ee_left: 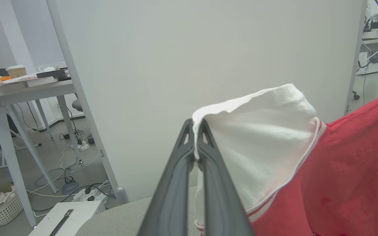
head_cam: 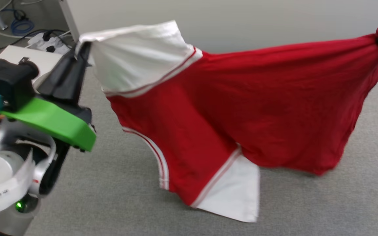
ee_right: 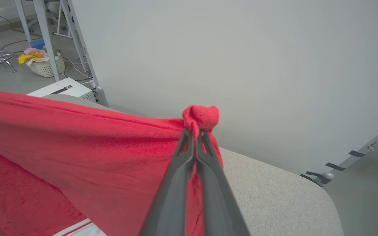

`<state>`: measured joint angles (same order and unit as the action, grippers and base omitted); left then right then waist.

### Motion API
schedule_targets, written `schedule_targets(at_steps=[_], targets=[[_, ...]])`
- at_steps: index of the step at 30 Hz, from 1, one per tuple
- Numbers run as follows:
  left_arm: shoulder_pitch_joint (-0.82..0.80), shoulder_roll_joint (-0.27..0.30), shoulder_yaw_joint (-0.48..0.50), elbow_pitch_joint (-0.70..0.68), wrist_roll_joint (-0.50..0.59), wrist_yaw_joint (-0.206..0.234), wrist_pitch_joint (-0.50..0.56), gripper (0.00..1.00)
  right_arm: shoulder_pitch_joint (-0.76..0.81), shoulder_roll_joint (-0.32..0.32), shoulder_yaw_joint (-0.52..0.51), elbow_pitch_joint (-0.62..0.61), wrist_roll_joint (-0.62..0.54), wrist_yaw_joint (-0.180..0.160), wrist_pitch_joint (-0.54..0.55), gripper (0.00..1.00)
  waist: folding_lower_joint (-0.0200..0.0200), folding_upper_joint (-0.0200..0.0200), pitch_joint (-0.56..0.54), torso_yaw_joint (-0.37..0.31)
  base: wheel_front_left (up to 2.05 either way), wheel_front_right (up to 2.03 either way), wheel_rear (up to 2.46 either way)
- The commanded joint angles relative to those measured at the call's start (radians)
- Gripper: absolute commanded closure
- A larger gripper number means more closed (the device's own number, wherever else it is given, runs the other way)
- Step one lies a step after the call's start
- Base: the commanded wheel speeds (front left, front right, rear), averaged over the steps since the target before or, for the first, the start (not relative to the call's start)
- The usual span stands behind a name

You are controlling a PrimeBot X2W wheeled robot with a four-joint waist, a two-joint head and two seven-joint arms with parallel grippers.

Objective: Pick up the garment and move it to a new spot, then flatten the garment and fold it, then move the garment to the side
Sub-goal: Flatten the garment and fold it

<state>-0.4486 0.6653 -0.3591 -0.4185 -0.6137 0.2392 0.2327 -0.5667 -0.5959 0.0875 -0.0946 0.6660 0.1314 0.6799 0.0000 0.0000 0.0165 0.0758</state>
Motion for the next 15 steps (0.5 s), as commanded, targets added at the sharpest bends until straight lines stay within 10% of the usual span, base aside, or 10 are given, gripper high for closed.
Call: schedule_targets(at_steps=[1,15], targets=[[-0.041,0.013,0.019,-0.009,0.023,0.009,-0.017,1.0,0.015,-0.002,-0.016,-0.027,0.007,-0.001,-0.013,1.0,0.0,0.0,-0.024,-0.041,0.0,0.0,0.0],[-0.253,0.078,0.064,-0.029,0.106,-0.037,-0.041,1.0,-0.027,0.033,-0.1,-0.159,-0.007,-0.001,-0.057,1.0,0.0,0.0,0.111,-0.087,0.0,0.0,0.0]])
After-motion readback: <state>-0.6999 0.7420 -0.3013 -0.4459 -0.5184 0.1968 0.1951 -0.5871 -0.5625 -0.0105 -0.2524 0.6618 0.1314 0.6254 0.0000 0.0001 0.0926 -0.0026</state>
